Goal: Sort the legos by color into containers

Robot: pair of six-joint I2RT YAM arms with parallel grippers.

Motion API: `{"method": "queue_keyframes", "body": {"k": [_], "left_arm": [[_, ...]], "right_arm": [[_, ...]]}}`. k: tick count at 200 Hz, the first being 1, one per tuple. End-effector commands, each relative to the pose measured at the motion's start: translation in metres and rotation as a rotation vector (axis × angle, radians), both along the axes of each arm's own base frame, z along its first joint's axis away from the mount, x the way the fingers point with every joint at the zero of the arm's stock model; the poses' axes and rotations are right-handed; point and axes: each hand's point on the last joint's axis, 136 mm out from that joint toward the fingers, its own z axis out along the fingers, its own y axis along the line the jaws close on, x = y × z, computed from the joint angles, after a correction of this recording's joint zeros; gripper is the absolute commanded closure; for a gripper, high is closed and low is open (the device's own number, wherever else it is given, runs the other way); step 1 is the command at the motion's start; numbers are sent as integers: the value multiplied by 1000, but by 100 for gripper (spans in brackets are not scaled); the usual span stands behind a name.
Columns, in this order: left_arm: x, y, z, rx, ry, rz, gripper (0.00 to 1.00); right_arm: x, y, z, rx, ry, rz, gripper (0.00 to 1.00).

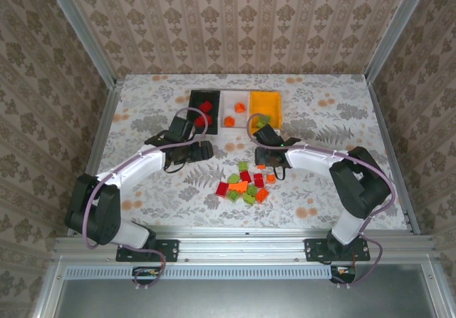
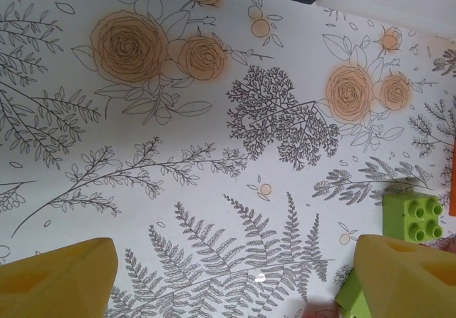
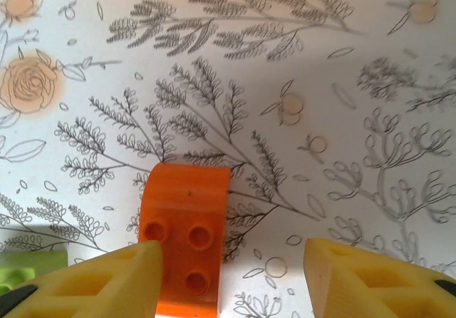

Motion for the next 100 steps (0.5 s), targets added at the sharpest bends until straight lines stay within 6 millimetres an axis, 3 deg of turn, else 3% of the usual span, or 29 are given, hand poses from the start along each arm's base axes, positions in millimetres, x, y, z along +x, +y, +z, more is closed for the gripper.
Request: {"method": "queue_keyframes", "body": {"k": [1,32,67,100], "left_arm": [[1,-5,7,-29,-10,-3,12],[1,-8,10,-40,-16,-5,12],[-4,-11,2,-53,7,-13,11],[-9,-12,-5,-70,25,-10,11]], "right_arm": [[3,9,23,11,-45,53,44],[9,20,29,67,-60,41,43],[7,20,1,52,9,6,42],[7,17,-12,30,29,-6,42]]}}
